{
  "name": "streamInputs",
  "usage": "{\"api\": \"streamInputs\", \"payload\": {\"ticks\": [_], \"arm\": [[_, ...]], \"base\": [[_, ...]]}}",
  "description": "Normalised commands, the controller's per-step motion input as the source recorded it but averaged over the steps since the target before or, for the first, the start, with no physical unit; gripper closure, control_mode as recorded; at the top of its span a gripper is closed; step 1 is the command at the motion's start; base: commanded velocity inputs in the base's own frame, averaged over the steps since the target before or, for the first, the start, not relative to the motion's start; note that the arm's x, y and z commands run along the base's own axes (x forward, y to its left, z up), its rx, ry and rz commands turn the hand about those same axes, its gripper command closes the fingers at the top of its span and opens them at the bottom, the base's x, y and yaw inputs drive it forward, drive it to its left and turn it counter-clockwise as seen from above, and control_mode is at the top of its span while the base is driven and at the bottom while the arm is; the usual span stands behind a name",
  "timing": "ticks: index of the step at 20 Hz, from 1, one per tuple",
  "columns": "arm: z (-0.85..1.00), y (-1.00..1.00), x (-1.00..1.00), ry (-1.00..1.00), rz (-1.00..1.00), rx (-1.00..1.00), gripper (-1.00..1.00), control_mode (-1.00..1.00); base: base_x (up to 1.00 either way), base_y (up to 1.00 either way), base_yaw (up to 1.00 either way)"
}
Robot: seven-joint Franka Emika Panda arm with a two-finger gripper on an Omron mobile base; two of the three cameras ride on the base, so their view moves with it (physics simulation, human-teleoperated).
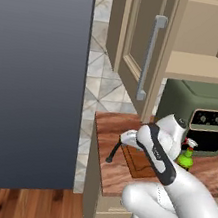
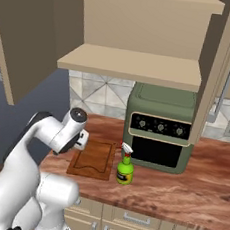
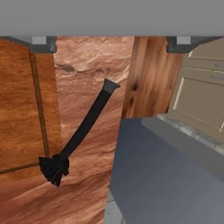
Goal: Grab the spray bottle from the cabinet, then place it next to the cutting board for sanitizing. Then grab the dish brush from the countertop next to the sink and place it next to the cutting board.
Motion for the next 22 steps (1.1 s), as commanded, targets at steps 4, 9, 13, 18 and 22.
{"api": "streamInputs", "payload": {"ticks": [4, 9, 13, 18, 22], "arm": [[0.39, -0.25, -0.48, -0.09, 0.00, 0.04, -1.00, -1.00], [0.65, -0.17, -0.62, -0.15, 0.00, 0.02, -1.00, -1.00], [0.86, 0.00, -0.68, -0.17, 0.00, 0.00, -1.00, -1.00], [0.94, 0.00, -0.75, -0.19, 0.00, 0.00, -1.00, -1.00], [0.86, 0.00, -0.75, -0.11, 0.00, 0.00, -1.00, -1.00]], "base": [[0.00, 0.00, 0.00], [0.00, 0.00, 0.00], [0.00, 0.00, 0.00], [0.00, 0.00, 0.00], [0.00, 0.00, 0.00]]}}
